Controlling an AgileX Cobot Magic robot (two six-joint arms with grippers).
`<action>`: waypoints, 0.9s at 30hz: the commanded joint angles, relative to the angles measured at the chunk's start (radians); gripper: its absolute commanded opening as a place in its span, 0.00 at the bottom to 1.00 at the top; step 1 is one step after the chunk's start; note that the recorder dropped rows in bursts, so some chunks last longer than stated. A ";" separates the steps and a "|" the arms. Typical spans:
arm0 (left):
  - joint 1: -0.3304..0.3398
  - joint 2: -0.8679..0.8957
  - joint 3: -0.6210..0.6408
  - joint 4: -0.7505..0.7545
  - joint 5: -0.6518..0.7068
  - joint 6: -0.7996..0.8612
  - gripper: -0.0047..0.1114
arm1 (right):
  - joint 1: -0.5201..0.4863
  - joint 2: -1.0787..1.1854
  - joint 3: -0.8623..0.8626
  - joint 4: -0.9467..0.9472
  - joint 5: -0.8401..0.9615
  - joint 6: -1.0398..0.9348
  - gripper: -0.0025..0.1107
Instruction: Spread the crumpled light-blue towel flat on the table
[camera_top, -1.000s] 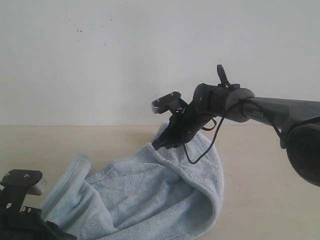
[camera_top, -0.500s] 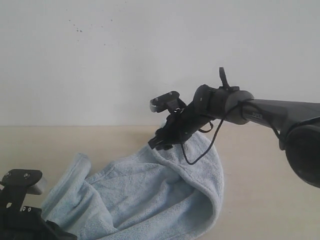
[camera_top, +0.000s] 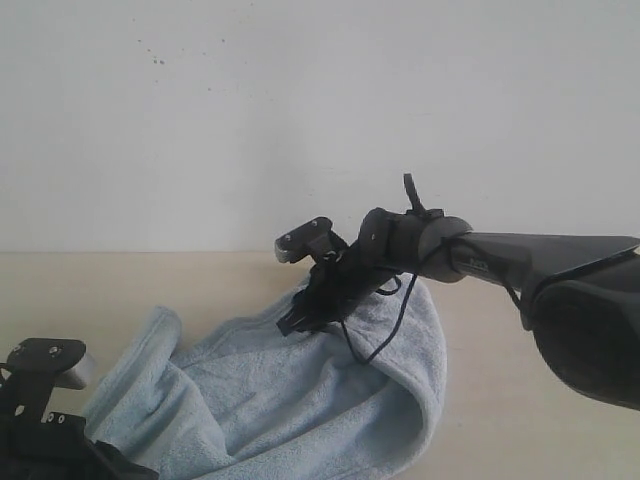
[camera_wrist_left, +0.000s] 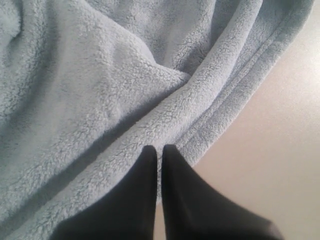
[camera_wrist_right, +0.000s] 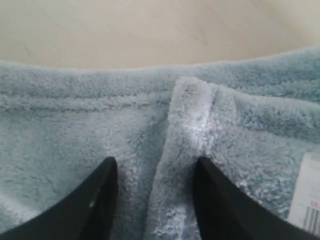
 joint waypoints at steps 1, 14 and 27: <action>0.003 0.000 -0.002 -0.006 0.008 0.008 0.08 | -0.002 0.007 -0.001 -0.065 -0.006 0.023 0.23; 0.003 0.000 -0.002 -0.012 0.011 0.015 0.08 | -0.032 -0.030 -0.001 -0.082 0.048 0.038 0.17; 0.003 0.000 -0.002 -0.020 0.026 0.041 0.08 | -0.116 -0.084 0.001 -0.083 0.262 0.037 0.21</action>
